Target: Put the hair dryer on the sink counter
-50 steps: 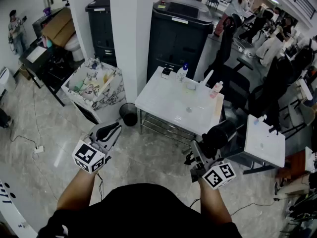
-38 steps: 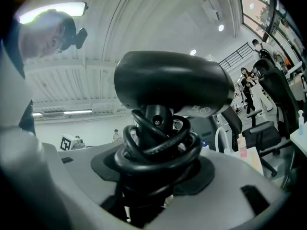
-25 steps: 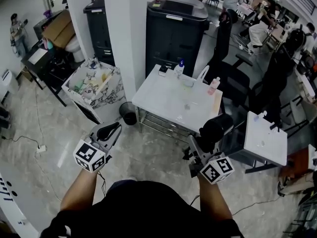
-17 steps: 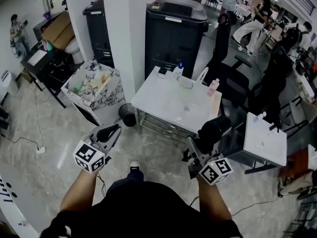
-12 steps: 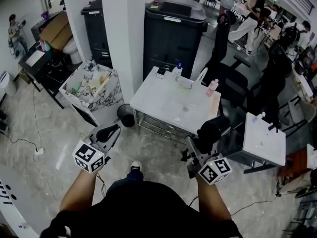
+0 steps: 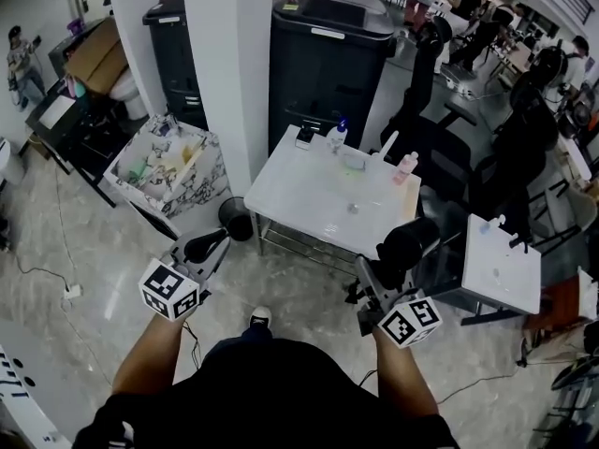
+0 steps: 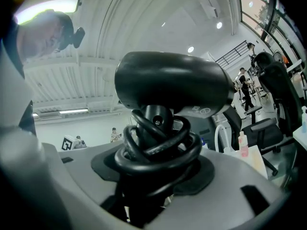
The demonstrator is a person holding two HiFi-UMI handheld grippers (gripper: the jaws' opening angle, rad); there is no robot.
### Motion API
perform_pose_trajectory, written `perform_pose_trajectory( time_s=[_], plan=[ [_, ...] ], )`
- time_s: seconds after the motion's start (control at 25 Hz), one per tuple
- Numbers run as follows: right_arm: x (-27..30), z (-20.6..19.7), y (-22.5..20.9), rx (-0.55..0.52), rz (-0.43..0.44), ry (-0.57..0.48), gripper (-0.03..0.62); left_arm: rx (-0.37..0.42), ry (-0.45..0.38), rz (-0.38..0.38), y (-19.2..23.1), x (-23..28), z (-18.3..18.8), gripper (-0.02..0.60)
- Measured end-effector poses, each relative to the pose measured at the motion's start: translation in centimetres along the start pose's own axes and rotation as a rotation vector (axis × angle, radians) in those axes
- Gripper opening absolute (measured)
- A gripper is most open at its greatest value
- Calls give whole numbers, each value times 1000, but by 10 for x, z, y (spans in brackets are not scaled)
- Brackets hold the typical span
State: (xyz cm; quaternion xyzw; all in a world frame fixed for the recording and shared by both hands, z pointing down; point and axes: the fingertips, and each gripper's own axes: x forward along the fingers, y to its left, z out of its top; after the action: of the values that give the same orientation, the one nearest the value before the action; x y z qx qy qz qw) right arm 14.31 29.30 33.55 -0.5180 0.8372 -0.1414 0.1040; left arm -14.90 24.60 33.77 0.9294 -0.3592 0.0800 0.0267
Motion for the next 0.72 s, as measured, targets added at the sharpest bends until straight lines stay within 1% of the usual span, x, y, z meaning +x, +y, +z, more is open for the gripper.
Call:
perform_pose_trajectory(
  time_s=[0.36, 0.72],
  plan=[
    [49, -2, -22, -19, -15, 22, 273, -6, 11, -41, 44, 51, 4, 51],
    [87, 5, -39, -22, -47, 18, 273, -17, 7, -74, 84, 89, 8, 51]
  ],
)
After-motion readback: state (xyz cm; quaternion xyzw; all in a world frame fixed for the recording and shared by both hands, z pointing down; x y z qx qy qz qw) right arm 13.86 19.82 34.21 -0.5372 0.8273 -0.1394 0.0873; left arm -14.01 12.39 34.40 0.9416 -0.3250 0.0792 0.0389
